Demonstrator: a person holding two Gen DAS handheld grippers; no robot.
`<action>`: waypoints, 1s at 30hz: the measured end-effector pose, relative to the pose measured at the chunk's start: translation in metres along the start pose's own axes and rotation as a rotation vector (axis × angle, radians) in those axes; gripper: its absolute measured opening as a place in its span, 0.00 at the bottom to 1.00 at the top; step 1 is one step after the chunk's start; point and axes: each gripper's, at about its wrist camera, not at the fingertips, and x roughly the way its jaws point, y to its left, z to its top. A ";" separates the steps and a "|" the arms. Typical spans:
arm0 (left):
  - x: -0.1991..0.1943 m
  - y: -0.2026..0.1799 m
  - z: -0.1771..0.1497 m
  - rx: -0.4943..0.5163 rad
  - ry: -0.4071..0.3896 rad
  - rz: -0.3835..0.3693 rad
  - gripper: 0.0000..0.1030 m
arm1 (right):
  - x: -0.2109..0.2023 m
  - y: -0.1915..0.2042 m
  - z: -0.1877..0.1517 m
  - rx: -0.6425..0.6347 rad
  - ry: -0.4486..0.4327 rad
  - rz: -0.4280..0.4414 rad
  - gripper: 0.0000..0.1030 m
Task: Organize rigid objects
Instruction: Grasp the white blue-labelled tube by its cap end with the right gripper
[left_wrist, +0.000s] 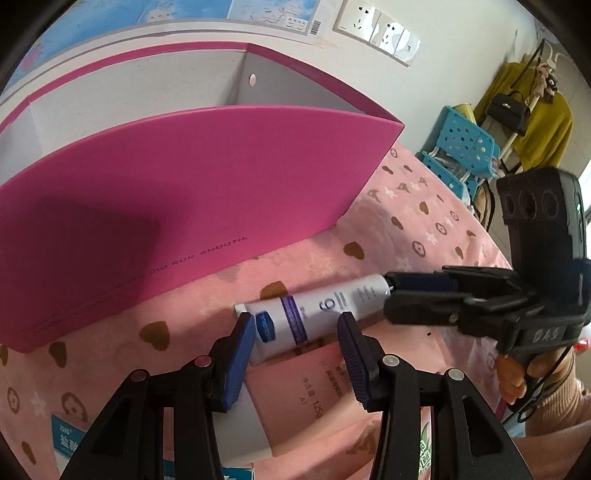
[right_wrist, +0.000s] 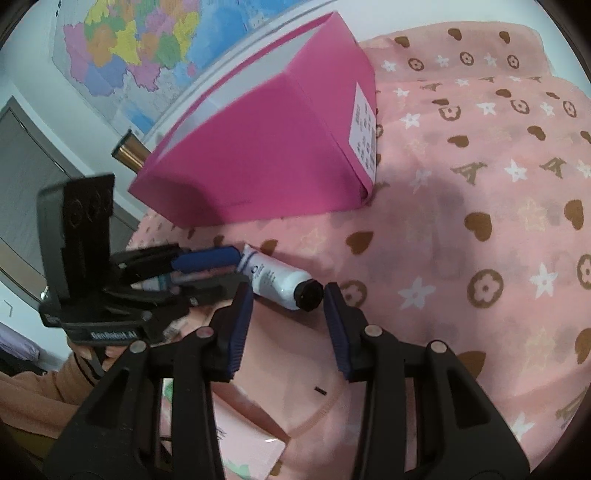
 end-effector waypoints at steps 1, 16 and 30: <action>0.000 0.000 0.000 0.001 -0.001 -0.002 0.47 | -0.002 0.001 0.001 0.005 -0.007 0.008 0.41; 0.002 -0.005 0.001 0.025 -0.013 0.059 0.49 | -0.002 0.035 0.022 -0.070 -0.058 0.024 0.41; -0.002 -0.001 0.000 -0.011 -0.018 0.075 0.45 | 0.001 0.039 0.024 -0.054 -0.075 0.025 0.26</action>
